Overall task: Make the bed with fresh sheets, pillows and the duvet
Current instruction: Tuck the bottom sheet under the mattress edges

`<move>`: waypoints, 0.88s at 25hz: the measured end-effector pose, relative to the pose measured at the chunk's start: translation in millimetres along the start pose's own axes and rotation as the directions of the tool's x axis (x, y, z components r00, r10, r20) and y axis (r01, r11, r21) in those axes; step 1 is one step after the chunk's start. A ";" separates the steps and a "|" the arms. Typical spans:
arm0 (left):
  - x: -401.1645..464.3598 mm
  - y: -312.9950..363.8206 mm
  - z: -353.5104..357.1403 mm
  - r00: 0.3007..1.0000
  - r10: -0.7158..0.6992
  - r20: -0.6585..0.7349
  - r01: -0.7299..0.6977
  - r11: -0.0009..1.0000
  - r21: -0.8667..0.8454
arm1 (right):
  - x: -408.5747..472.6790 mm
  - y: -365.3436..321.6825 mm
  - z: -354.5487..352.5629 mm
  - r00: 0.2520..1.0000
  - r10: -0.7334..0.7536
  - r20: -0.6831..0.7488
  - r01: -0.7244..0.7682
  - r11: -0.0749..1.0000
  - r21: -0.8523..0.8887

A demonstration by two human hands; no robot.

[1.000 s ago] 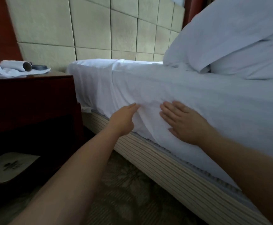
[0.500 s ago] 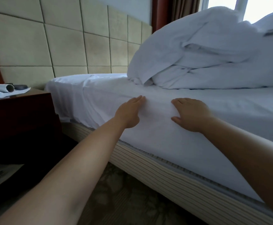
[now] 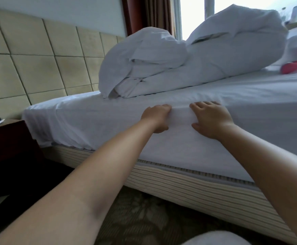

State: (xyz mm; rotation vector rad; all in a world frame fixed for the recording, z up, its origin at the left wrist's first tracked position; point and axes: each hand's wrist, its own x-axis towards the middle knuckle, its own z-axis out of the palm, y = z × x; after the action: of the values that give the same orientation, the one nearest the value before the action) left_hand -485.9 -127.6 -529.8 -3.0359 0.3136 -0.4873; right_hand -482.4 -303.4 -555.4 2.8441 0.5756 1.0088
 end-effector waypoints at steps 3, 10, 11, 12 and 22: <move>-4.3 32.1 -4.8 1.000 0.021 0.013 -0.022 1.000 0.012 | -25.8 23.1 -3.1 0.999 0.025 -0.028 -0.026 0.997 -0.070; -11.6 50.5 -9.3 0.997 -0.007 0.076 0.000 0.996 0.085 | -50.1 43.3 -11.9 0.992 0.119 0.042 -0.113 0.987 -0.117; -11.6 50.6 -10.8 0.996 -0.015 0.083 0.007 0.996 0.090 | -49.7 41.5 -14.0 0.990 0.129 0.055 -0.122 0.986 -0.112; -10.6 51.2 -12.9 0.996 -0.022 0.087 0.013 0.995 0.104 | -48.5 39.2 -16.4 0.988 0.143 0.060 -0.137 0.986 -0.095; -16.7 46.2 3.1 0.999 -0.013 0.047 0.015 0.999 -0.033 | -50.5 25.2 -11.4 0.971 0.232 0.065 -0.223 0.967 -0.125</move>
State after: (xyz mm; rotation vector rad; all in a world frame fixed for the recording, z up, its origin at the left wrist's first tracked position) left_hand -509.3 -169.3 -541.6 -3.0784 0.3015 -0.4158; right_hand -517.4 -346.1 -571.8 2.8764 0.1788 0.9202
